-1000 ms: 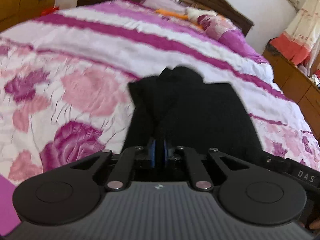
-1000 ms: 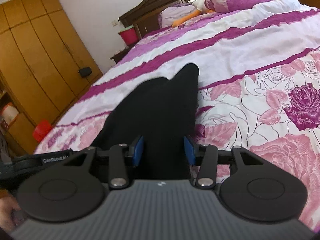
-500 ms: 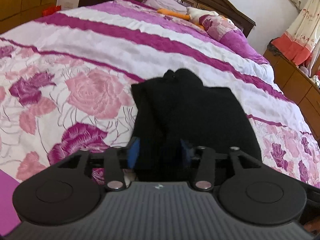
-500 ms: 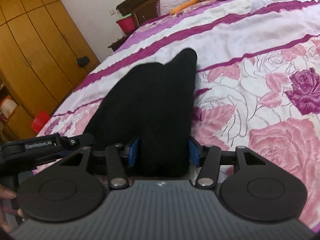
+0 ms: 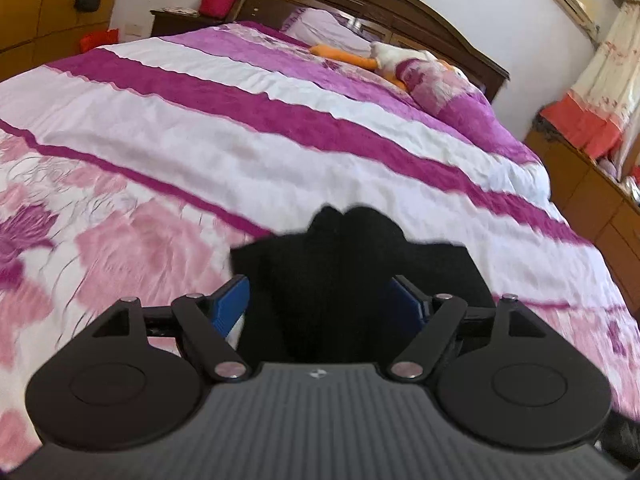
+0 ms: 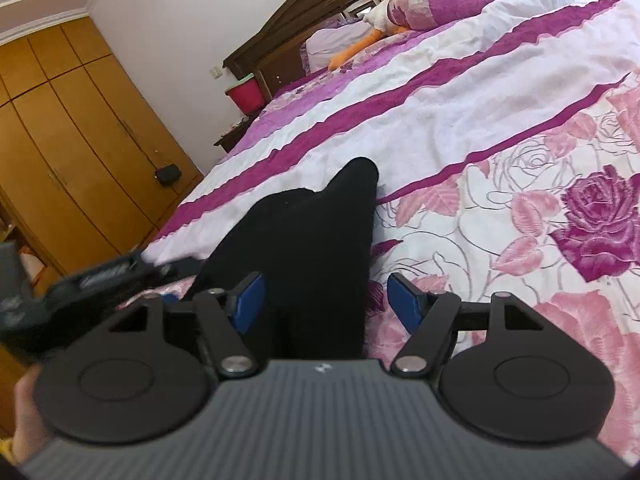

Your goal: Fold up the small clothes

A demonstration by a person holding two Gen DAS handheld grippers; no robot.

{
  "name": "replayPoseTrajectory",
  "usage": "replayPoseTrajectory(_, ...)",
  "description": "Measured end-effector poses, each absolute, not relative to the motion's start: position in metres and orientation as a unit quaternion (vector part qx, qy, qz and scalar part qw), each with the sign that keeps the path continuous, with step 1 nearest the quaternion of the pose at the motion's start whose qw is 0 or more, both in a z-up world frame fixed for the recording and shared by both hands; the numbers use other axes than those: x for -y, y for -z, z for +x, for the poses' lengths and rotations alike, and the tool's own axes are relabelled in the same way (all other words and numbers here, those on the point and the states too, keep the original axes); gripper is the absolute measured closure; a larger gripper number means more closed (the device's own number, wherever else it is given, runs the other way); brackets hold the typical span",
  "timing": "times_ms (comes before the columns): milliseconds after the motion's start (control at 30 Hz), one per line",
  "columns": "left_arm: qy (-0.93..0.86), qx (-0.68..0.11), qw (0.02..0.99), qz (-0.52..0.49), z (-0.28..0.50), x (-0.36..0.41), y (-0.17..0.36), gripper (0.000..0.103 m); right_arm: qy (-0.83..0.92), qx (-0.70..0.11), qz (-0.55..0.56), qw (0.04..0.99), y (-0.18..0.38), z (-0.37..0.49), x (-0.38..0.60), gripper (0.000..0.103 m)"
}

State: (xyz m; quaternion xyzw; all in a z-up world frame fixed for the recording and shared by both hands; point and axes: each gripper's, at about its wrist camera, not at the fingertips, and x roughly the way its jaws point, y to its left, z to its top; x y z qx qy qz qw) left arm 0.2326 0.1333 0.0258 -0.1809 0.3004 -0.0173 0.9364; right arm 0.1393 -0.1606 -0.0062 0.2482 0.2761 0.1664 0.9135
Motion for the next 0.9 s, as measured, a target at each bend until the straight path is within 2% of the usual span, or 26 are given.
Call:
replayPoseTrajectory(67,0.01,-0.305,0.93,-0.204,0.249,-0.136,-0.017,0.024,-0.172,-0.271,0.245,0.915,0.008,0.143,0.157,0.032)
replayPoseTrajectory(133,0.021,-0.316,0.92,-0.231,0.26,-0.139,-0.005,0.049,-0.172,-0.269,0.238,0.917,0.011,0.147,0.153,0.032)
replayPoseTrajectory(167,0.031,-0.318,0.916,-0.245,0.262,-0.139,0.0,0.073,-0.171,-0.269,0.233,0.919,0.013,0.151,0.151,0.032)
replayPoseTrajectory(200,0.032,-0.312,0.917,-0.248,0.261,-0.138,0.002,0.083,-0.17,-0.27,0.228,0.92,0.015,0.154,0.148,0.032)
replayPoseTrajectory(300,0.006,-0.267,0.945,-0.192,0.247,-0.131,-0.006,0.089,-0.181,-0.285,0.228,0.913,0.02,0.161,0.141,0.032)
replayPoseTrajectory(367,-0.015,-0.266,0.95,-0.162,0.248,-0.132,-0.003,0.089,-0.196,-0.286,0.227,0.91,0.022,0.163,0.135,0.032)
replayPoseTrajectory(500,-0.026,-0.297,0.94,-0.165,0.261,-0.142,0.022,0.089,-0.203,-0.288,0.198,0.915,0.029,0.167,0.119,0.032)
replayPoseTrajectory(667,-0.022,-0.303,0.941,-0.15,0.262,-0.142,0.018,0.086,-0.213,-0.297,0.21,0.907,0.033,0.169,0.12,0.031)
replayPoseTrajectory(733,-0.021,-0.304,0.938,-0.163,0.257,-0.145,0.012,0.074,-0.212,-0.299,0.211,0.906,0.031,0.168,0.122,0.031)
replayPoseTrajectory(800,-0.024,-0.306,0.936,-0.173,0.249,-0.151,0.004,0.046,-0.207,-0.301,0.213,0.906,0.028,0.166,0.124,0.031)
replayPoseTrajectory(900,-0.014,-0.311,0.93,-0.194,0.234,-0.158,-0.006,0.035,-0.199,-0.295,0.215,0.91,0.024,0.162,0.131,0.031)
